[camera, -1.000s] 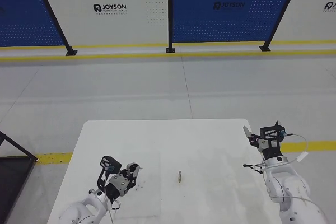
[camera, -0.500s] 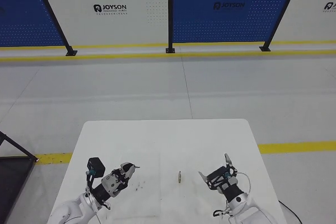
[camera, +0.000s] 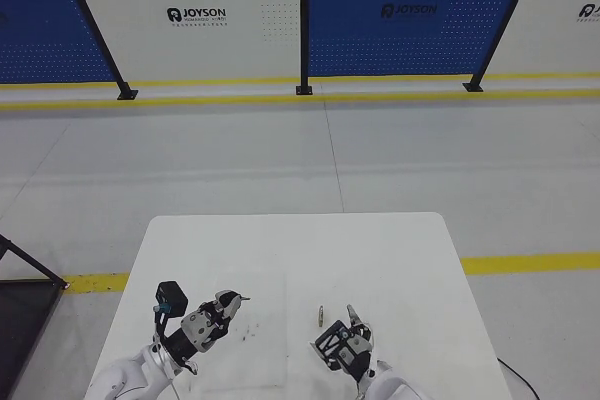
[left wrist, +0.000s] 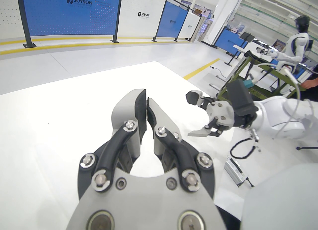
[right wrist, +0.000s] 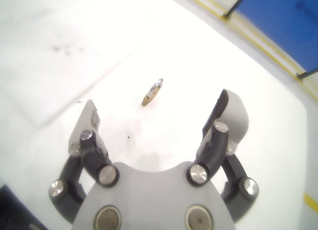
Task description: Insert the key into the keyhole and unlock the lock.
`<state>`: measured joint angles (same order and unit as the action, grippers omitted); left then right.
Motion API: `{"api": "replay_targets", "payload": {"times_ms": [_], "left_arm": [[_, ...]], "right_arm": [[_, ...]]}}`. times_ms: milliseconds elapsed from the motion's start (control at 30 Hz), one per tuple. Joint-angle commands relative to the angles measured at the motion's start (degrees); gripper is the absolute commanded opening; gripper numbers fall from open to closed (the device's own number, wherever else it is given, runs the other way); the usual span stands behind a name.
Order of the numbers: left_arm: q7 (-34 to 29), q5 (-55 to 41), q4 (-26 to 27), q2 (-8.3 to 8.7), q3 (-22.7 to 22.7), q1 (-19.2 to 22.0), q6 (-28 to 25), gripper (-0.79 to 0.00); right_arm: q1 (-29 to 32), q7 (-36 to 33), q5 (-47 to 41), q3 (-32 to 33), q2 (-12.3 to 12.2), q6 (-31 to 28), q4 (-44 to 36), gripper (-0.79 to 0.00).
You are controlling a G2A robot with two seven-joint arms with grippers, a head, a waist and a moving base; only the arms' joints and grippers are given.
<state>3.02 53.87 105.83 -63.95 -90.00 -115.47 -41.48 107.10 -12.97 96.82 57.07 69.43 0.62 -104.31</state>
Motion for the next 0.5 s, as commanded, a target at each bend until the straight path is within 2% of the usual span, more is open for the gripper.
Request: {"api": "replay_targets", "payload": {"times_ms": [0, 400, 467], "left_arm": [[0.0, 0.0, 0.0, 0.0, 0.0, 0.0, 0.0, -0.785], [0.0, 0.0, 0.0, 0.0, 0.0, 0.0, 0.0, -0.785], [0.0, 0.0, 0.0, 0.0, 0.0, 0.0, 0.0, -0.785]], "right_arm": [[-1.7, -1.2, -1.7, -1.1, 0.5, 1.5, 2.0, 0.0], [-9.5, -2.5, -10.9, -6.5, 3.4, 7.0, 11.4, 0.0], [-10.1, -1.9, -11.7, -6.8, 3.8, 8.4, 12.3, -0.049]]}}
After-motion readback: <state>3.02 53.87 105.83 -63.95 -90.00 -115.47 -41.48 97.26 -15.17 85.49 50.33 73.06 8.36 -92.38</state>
